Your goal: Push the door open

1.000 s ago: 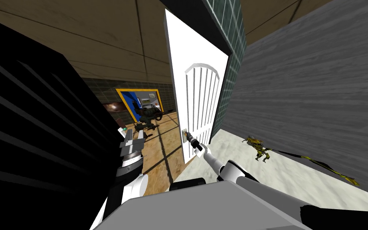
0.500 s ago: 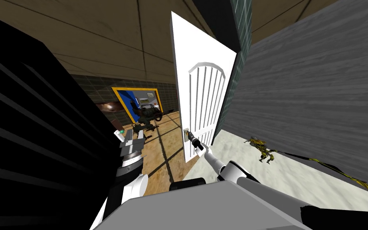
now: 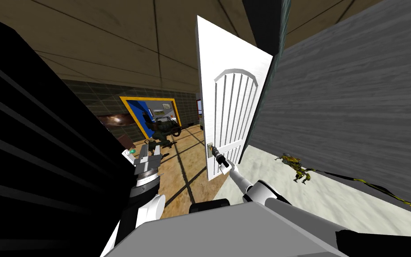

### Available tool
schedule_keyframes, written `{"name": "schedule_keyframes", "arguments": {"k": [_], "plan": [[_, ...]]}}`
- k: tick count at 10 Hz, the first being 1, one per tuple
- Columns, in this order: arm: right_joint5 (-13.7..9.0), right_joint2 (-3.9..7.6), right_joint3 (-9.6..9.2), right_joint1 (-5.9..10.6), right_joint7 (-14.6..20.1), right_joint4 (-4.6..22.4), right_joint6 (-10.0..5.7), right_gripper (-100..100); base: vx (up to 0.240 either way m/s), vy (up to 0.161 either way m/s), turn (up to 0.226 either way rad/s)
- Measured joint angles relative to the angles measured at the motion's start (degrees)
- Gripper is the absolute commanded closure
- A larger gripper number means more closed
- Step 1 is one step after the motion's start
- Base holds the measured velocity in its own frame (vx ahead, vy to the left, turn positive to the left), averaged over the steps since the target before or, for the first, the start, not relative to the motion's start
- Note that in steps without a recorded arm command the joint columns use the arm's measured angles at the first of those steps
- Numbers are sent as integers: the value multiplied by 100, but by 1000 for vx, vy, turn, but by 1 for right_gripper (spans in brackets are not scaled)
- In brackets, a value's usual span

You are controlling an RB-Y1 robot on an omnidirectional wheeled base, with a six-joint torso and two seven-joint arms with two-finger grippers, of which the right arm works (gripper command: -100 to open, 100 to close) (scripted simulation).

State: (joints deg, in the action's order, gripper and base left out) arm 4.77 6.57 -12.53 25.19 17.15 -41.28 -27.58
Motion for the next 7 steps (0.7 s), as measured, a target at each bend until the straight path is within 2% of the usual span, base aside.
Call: {"name": "schedule_keyframes", "arguments": {"k": [1,2,3,5,6,7], "plan": [[-15,40,43,-37,-3,-84,56,100,101,125,-62],[-47,-12,165,118,-74,242,-67,100,71,79,-27],[-51,-3,198,49,-111,120,-24,100,83,100,-37],[-95,-52,385,100,-241,246,3,100,135,169,-80],[-117,-43,469,109,-299,304,-26,100,80,92,-31],[-120,17,470,11,-278,104,42,100,130,121,-44]]}}
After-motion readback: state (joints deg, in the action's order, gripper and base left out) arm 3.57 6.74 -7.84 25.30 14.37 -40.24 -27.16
